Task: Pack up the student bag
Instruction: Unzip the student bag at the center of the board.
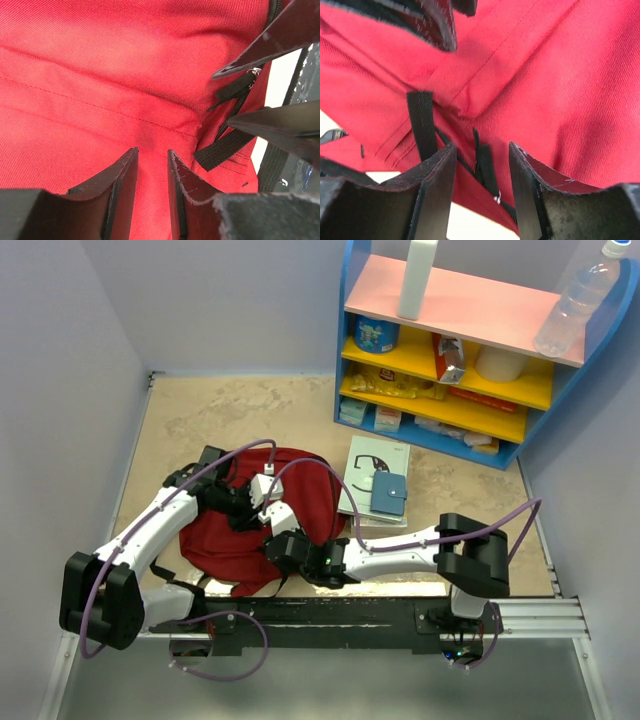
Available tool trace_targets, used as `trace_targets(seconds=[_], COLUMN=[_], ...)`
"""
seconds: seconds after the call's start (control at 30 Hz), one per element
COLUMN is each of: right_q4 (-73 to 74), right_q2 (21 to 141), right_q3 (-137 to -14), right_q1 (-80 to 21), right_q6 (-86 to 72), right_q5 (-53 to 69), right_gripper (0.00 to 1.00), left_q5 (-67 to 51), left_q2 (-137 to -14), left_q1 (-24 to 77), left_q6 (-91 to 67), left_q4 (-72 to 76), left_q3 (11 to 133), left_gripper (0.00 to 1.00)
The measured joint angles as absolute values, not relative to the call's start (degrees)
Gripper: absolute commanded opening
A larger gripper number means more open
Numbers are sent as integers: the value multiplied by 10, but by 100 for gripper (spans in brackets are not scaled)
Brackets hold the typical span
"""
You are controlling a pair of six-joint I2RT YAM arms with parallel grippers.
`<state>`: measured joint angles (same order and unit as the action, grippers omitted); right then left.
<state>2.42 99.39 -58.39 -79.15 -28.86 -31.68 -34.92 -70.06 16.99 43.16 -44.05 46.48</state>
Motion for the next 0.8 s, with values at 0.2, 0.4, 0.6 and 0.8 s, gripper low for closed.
trace_targets(seconds=[0.2,0.4,0.6,0.8], right_q4=[32,33,33,34], right_q2=[1009,1010,1011,1018], right_q3=[-599,-599,-599,-599], right_q1=[-787,-787,-787,-783], right_q6=[-289,-289,-290,-291], right_q5=[-303,-296,-290,-290], right_gripper=[39,31,19,0], left_q5=[-349,-349,-349,-347], left_q2=[-701,-701,-701,-701], left_q1=[170,170,170,170], left_q6=[432,432,432,433], left_q4=[-441,-440,-440,-440], left_q3=[465,465,465,465], left_gripper=[35,35,35,35])
